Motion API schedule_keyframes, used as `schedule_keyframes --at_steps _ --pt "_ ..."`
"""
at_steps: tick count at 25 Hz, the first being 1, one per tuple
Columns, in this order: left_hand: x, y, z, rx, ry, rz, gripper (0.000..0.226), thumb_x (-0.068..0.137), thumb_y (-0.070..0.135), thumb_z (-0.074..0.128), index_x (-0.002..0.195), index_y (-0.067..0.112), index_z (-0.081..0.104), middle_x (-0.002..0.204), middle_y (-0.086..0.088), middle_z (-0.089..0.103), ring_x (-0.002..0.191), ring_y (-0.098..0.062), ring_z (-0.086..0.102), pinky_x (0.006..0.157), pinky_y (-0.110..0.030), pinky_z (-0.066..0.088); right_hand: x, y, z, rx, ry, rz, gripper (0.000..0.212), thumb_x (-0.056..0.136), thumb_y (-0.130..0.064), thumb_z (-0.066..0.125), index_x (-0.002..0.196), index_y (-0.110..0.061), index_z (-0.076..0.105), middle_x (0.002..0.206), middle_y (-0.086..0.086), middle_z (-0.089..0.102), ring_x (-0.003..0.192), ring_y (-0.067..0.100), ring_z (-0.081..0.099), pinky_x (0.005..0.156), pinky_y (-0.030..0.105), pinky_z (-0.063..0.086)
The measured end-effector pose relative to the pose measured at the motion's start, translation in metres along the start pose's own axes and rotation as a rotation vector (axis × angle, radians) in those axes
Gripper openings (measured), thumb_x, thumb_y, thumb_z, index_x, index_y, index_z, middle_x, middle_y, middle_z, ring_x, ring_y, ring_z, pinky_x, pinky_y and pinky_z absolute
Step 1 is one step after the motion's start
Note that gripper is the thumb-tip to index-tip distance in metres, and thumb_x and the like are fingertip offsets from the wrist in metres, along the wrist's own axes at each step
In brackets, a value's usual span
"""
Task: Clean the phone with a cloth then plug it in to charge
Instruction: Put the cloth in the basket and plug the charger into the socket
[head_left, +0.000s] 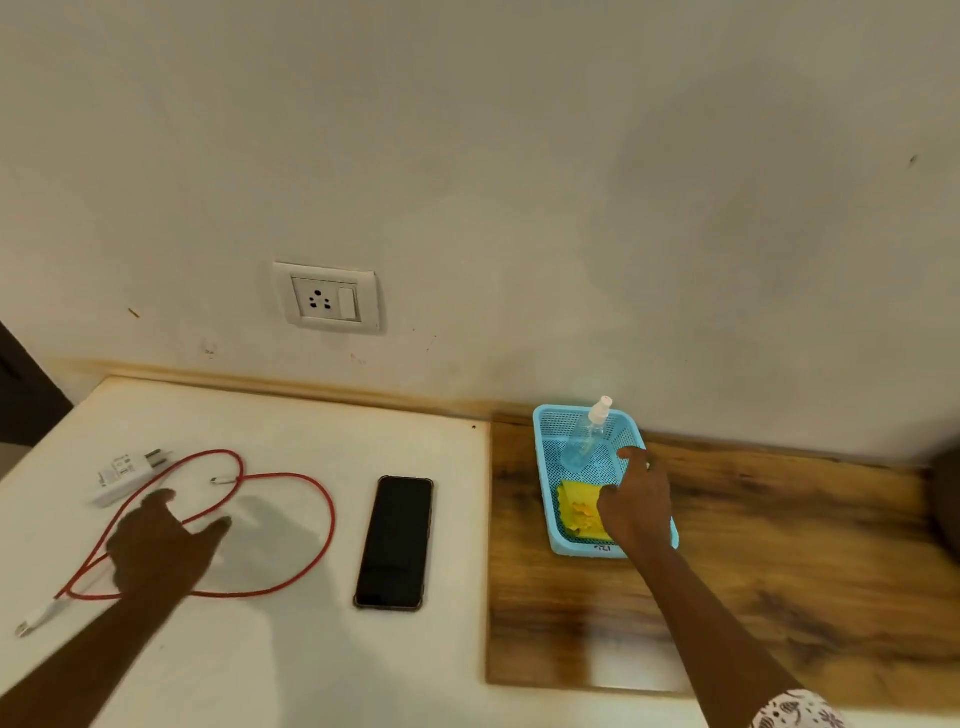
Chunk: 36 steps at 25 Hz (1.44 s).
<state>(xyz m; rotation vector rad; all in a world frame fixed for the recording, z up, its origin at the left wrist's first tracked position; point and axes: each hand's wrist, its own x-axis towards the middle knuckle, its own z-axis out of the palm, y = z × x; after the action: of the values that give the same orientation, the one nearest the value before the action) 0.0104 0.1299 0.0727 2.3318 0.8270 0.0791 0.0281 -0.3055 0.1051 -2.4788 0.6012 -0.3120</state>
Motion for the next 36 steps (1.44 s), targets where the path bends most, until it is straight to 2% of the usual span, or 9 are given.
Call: schedule_keyframes --at_steps 3,5,8,12,19,24,29,32,36 --pt "0.056 -0.026 0.000 0.140 -0.060 -0.072 0.116 0.050 0.056 0.082 0.143 0.019 0.022 0.149 -0.030 0.018 0.135 -0.051 0.015 0.107 -0.067 0.015 -0.001 -0.005 -0.010 0.050 0.104 -0.072 0.050 0.079 0.008 0.057 0.126 -0.005 0.048 0.129 0.020 0.047 0.119 0.035 0.047 0.089 0.040 0.044" --pt "0.093 -0.050 0.010 0.198 -0.176 -0.088 0.131 0.036 0.073 0.075 0.143 0.032 0.013 0.153 -0.024 0.005 0.137 -0.052 0.006 0.107 -0.071 0.010 -0.001 -0.006 -0.015 0.058 0.141 -0.114 0.048 0.079 0.008 0.059 0.124 -0.005 0.049 0.126 0.019 0.049 0.115 0.034 0.052 0.079 0.033 0.043" --pt "0.153 -0.089 0.043 0.233 -0.245 -0.087 0.137 0.026 0.085 0.066 0.142 0.034 0.013 0.153 -0.024 0.004 0.136 -0.055 0.009 0.103 -0.073 0.014 -0.005 -0.001 -0.020 0.076 0.153 -0.139 0.045 0.079 0.006 0.059 0.121 -0.007 0.051 0.124 0.016 0.050 0.111 0.030 0.054 0.075 0.029 0.043" --pt "0.193 -0.124 0.074 0.236 -0.187 -0.119 0.135 0.025 0.088 0.063 0.138 0.032 0.016 0.143 -0.029 0.018 0.128 -0.056 0.025 0.095 -0.072 0.029 -0.008 0.005 -0.022 0.101 0.132 -0.077 0.043 0.081 0.003 0.057 0.120 -0.012 0.051 0.126 0.011 0.048 0.110 0.025 0.055 0.073 0.034 0.049" --pt "0.149 -0.086 0.041 0.293 -0.060 0.019 0.108 0.038 0.070 0.075 0.122 0.010 0.040 0.129 -0.027 0.040 0.121 -0.049 0.038 0.096 -0.065 0.037 -0.020 -0.007 -0.010 0.169 0.099 -0.050 0.042 0.082 0.005 0.056 0.120 -0.012 0.052 0.126 0.010 0.050 0.106 0.020 0.055 0.069 0.024 0.044" --pt "0.112 -0.067 0.030 0.462 -0.018 0.234 0.086 0.051 0.038 0.088 0.114 -0.005 0.047 0.102 -0.036 0.053 0.096 -0.054 0.049 0.080 -0.064 0.042 -0.027 -0.019 -0.012 0.215 0.103 -0.041 0.039 0.082 0.006 0.057 0.118 -0.009 0.054 0.127 0.012 0.051 0.104 0.022 0.055 0.075 0.029 0.046" --pt "0.071 -0.050 0.018 0.389 -0.137 0.041 0.074 0.063 0.035 0.082 0.113 -0.004 0.045 0.109 -0.035 0.049 0.105 -0.051 0.046 0.090 -0.054 0.039 -0.033 -0.033 -0.023 0.238 0.090 -0.054 0.036 0.083 0.004 0.058 0.116 -0.011 0.055 0.126 0.010 0.054 0.105 0.021 0.058 0.077 0.027 0.045" --pt "0.031 -0.038 0.014 0.210 -0.223 0.031 0.063 0.065 0.018 0.081 0.101 0.000 0.032 0.104 -0.033 0.058 0.095 -0.047 0.057 0.077 -0.047 0.046 -0.037 -0.040 -0.036 0.262 0.052 -0.050 0.034 0.085 0.002 0.057 0.115 -0.015 0.056 0.123 0.006 0.057 0.099 0.013 0.056 0.079 0.027 0.047" --pt "-0.025 -0.024 0.011 0.175 -0.255 0.016 0.069 0.060 0.019 0.084 0.098 0.007 0.027 0.100 -0.027 0.061 0.077 -0.036 0.054 0.068 -0.041 0.045 -0.050 -0.052 -0.054 0.282 0.017 -0.076 0.032 0.086 0.000 0.056 0.114 -0.015 0.058 0.121 0.005 0.060 0.095 0.010 0.056 0.078 0.025 0.048"
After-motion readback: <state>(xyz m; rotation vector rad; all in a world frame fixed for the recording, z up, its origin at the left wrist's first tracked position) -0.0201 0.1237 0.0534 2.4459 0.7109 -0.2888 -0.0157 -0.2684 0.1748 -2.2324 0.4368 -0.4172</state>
